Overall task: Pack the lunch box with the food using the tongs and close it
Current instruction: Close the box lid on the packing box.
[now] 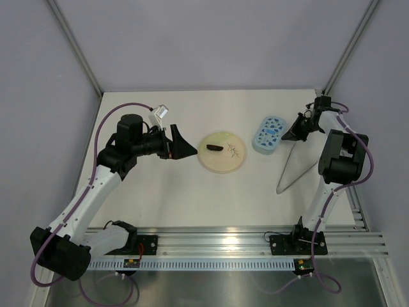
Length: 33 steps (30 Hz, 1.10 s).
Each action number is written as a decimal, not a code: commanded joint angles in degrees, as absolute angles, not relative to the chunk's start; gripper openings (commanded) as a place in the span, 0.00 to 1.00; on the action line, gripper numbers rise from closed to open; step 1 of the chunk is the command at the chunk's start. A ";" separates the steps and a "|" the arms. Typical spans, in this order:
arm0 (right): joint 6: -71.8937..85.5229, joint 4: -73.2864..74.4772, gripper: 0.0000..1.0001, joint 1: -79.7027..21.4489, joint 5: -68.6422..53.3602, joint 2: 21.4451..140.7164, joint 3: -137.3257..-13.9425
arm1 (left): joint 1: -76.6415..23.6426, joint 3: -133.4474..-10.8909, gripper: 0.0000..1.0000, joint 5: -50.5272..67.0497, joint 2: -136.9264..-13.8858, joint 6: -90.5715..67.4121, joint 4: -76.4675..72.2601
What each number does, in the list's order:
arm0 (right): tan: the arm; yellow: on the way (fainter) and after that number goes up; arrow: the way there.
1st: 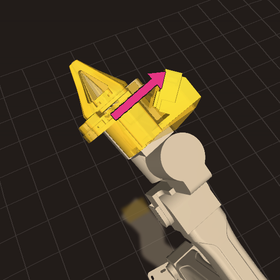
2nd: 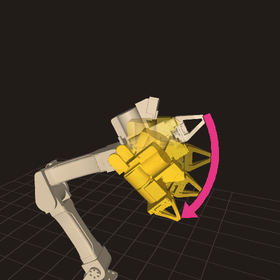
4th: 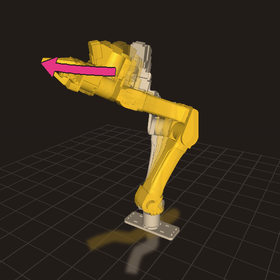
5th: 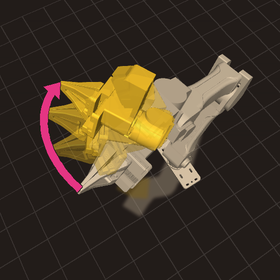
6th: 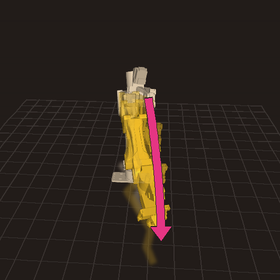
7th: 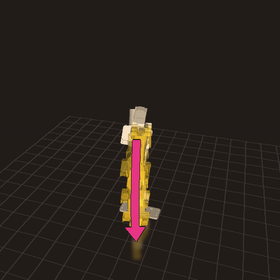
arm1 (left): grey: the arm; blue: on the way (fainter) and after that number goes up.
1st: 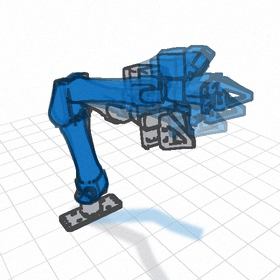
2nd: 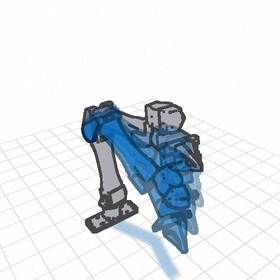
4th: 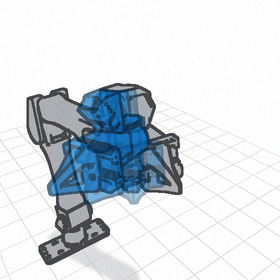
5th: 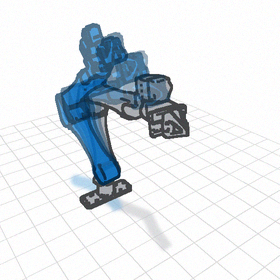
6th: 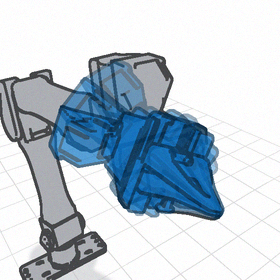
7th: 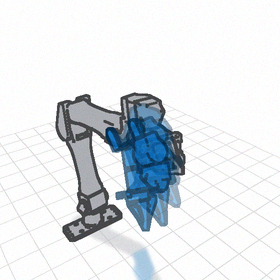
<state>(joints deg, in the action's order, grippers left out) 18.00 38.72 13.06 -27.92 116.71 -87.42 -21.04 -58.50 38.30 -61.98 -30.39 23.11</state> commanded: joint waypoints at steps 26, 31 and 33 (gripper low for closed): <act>19.16 41.48 0.00 7.48 -14.42 109.60 -94.38 | -20.83 -57.57 0.99 37.62 -60.38 -28.92 22.85; 18.63 44.64 0.00 3.35 -12.57 112.05 -100.88 | -20.83 -57.92 0.99 37.53 -60.73 -28.83 22.76; 18.81 45.35 0.00 2.64 -12.13 113.55 -102.12 | -20.92 -57.92 0.99 37.53 -60.56 -28.92 22.94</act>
